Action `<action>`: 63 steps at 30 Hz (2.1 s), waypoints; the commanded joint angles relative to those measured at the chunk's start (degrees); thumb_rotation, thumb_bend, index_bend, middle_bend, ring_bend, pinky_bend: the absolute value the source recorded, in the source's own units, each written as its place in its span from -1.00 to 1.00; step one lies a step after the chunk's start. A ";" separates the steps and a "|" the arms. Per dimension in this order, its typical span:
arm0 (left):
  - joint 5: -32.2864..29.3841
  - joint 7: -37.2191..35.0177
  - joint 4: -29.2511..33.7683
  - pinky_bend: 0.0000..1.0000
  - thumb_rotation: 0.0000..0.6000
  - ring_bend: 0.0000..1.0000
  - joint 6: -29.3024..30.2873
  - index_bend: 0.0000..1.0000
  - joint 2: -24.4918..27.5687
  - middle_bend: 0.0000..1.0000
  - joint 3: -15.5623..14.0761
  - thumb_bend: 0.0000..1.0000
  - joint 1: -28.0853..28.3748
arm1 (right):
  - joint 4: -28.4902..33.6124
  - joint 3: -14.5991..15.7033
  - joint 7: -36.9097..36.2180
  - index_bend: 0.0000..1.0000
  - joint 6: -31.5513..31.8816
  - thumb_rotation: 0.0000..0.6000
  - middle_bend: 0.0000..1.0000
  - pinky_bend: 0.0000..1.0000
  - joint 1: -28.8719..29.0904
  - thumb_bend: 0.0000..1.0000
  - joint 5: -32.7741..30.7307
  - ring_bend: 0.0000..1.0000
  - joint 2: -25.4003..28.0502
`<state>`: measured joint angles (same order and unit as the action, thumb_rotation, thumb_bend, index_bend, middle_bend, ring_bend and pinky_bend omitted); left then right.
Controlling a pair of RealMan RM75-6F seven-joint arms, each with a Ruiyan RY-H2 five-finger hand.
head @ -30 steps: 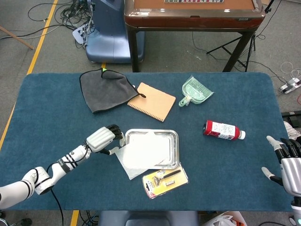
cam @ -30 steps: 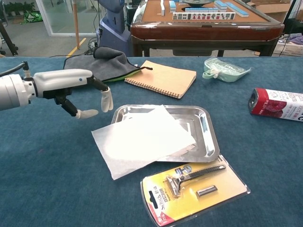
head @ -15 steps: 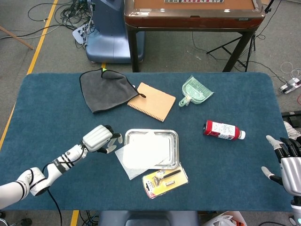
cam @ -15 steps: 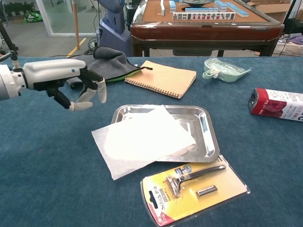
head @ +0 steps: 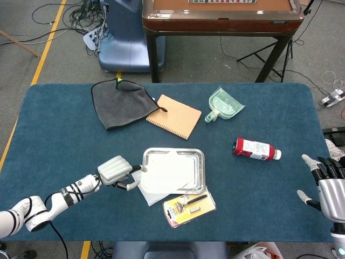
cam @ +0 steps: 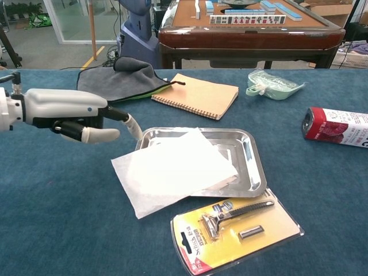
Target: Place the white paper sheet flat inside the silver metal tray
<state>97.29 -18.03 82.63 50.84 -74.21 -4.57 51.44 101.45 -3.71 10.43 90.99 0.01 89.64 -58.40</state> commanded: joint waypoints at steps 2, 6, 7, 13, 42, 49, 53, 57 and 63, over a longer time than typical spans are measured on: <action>-1.70 3.92 1.44 1.00 -0.80 1.00 -2.90 -0.59 -0.85 1.00 1.20 -0.21 1.41 | 0.03 -0.01 0.03 -0.65 0.07 1.00 -0.45 -0.66 -0.04 -0.80 -0.04 -0.70 -0.03; -3.78 6.82 1.61 1.00 -0.78 1.00 -6.44 -0.61 -2.20 1.00 2.30 -0.21 2.94 | 0.04 -0.04 0.04 -0.66 0.21 1.00 -0.45 -0.66 -0.09 -0.80 -0.07 -0.70 -0.03; -4.16 7.59 1.52 1.00 -0.77 1.00 -7.08 -0.62 -2.53 1.00 2.52 -0.21 3.24 | 0.00 -0.03 0.03 -0.65 0.23 1.00 -0.45 -0.66 -0.11 -0.80 -0.09 -0.70 -0.03; -9.12 13.87 0.74 1.00 -0.72 1.00 -13.35 -0.68 -4.94 1.00 4.75 -0.21 5.91 | -0.20 -0.13 -0.06 -0.65 0.00 1.00 -0.45 -0.66 0.02 -0.80 -0.37 -0.70 -0.19; -29.81 33.22 -7.02 1.00 -0.64 1.00 -22.11 -0.69 -14.61 1.00 7.95 -0.21 13.05 | -1.42 -0.31 -1.21 -0.66 0.08 1.00 -0.45 -0.66 -0.18 -0.80 -1.41 -0.70 -0.28; -31.09 35.30 -7.79 1.00 -0.64 1.00 -21.17 -0.69 -16.11 1.00 8.45 -0.21 14.27 | -1.35 -0.29 -1.20 -0.66 0.33 1.00 -0.45 -0.66 -0.38 -0.80 -1.48 -0.70 -0.18; -32.42 36.40 -8.57 1.00 -0.64 1.00 -21.14 -0.69 -16.98 1.00 8.68 -0.21 15.05 | -1.44 -0.30 -1.30 -0.66 0.47 1.00 -0.45 -0.66 -0.49 -0.80 -1.57 -0.70 -0.17; -33.52 37.52 -9.14 1.00 -0.63 1.00 -21.18 -0.69 -17.72 1.00 8.71 -0.21 15.87 | -1.59 -0.33 -1.48 -0.66 0.66 1.00 -0.45 -0.66 -0.62 -0.80 -1.63 -0.70 -0.19; -34.69 39.01 -9.35 1.00 -0.64 1.00 -20.87 -0.69 -18.67 1.00 8.75 -0.21 16.94 | -1.79 -0.38 -1.68 -0.65 0.63 1.00 -0.45 -0.66 -0.63 -0.80 -1.75 -0.70 -0.24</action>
<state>62.76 20.82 73.32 29.91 -92.74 4.18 68.22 99.65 -4.10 8.75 91.62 -0.62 87.88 -58.64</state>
